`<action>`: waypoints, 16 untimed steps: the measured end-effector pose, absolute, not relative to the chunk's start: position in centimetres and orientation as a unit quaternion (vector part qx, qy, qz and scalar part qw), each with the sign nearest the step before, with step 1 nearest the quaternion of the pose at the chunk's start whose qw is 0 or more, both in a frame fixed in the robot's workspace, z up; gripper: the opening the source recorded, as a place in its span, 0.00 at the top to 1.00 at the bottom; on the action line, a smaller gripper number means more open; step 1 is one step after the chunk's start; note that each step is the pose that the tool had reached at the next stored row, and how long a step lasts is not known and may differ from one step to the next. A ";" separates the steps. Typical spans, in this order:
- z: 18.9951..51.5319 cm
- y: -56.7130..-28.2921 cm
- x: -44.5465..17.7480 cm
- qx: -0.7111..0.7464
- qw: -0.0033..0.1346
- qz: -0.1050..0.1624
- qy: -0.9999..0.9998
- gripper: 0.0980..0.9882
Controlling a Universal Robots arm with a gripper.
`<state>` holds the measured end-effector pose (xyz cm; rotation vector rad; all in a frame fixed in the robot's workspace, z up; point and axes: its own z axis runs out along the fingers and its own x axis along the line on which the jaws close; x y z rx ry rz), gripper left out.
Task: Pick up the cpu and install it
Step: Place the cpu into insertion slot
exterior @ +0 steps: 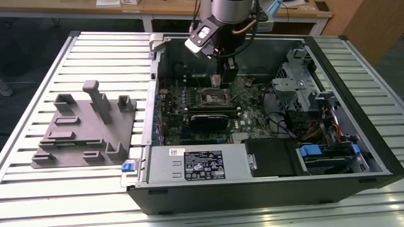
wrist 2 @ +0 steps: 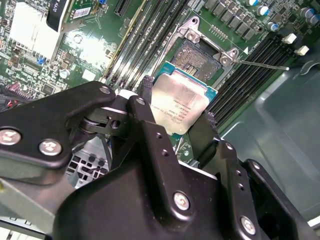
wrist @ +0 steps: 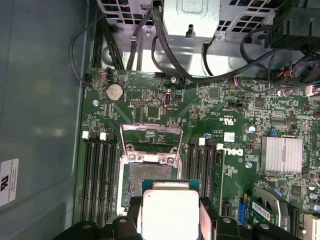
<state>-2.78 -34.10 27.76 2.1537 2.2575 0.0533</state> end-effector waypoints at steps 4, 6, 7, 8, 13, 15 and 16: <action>27.7 -34.1 -2.8 0.690 0.011 0.017 0.723 0.50; 27.7 -34.1 -2.8 0.690 0.011 0.017 0.723 0.50; 27.6 -34.1 -2.8 0.690 0.011 0.017 0.723 0.50; 27.6 -34.1 -2.8 0.690 0.011 0.017 0.723 0.50; 27.5 -34.1 -2.8 0.690 0.011 0.017 0.723 0.50; 27.5 -34.1 -2.8 0.690 0.011 0.017 0.723 0.50; 27.4 -34.1 -2.8 0.690 0.011 0.017 0.723 0.50</action>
